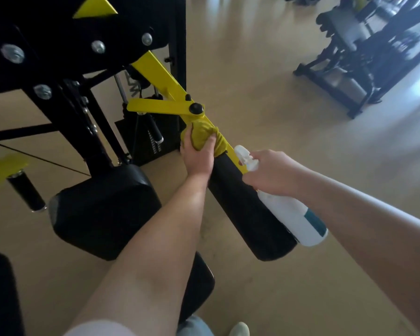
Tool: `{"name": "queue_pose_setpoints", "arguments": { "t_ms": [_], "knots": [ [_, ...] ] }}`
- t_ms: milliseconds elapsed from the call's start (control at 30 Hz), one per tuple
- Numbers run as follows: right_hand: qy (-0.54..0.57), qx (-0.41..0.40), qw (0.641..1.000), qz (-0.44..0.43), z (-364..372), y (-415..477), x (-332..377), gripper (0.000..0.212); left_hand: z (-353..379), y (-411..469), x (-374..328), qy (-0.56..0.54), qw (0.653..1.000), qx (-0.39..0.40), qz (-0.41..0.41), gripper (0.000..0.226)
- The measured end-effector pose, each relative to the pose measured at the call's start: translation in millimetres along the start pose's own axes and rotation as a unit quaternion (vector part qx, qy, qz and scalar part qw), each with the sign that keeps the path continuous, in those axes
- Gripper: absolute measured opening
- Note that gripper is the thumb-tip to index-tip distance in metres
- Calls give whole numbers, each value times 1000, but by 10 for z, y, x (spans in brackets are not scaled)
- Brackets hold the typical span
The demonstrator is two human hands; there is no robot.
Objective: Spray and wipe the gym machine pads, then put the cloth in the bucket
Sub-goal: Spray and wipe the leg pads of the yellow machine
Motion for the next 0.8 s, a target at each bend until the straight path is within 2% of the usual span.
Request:
{"name": "queue_pose_setpoints", "arguments": {
  "t_ms": [100, 267, 333, 400, 467, 567, 633, 700, 767, 800],
  "knots": [
    [-22, -1, 1000, -9, 52, -94, -18, 36, -30, -61, -35, -3, 1000, 7, 5, 89],
    [-30, 2, 999, -16, 88, -361, -62, 40, 9, -630, 79, 60, 998, 15, 6, 97],
    [-15, 2, 1000, -13, 95, -489, -90, 37, 28, -849, 217, 28, 999, 28, -13, 95],
    [9, -4, 1000, -6, 115, -609, -129, 34, 39, -1118, 371, -11, 997, 31, -66, 90],
    [40, -5, 999, -1, 154, -721, -159, 41, 36, -1406, 569, -35, 991, 74, -108, 79],
    [57, 1, 998, -9, 219, -866, -172, 50, 42, -1791, 1036, 47, 991, 102, -76, 64],
    [38, 10, 999, -23, 241, -933, -160, 44, 40, -2035, 1060, 95, 990, 101, -29, 39],
    [14, 16, 999, -31, 252, -975, -148, 39, 71, -2189, 984, 140, 984, 106, -39, 23],
    [7, 17, 999, -31, 246, -991, -155, 41, 82, -2160, 845, 215, 967, 135, -24, 31],
    [15, 18, 999, -27, 233, -995, -168, 42, 87, -2089, 758, 260, 954, 139, -57, 36]
  ]
}}
Point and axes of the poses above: each hand's wrist, its own y-axis towards the middle knuckle, its own z-axis out of the palm, x = y × z, the point moved 1 cm from there along y, towards the middle knuckle, and after that the axes turned 15 degrees about -z, right-handed, at the moved point
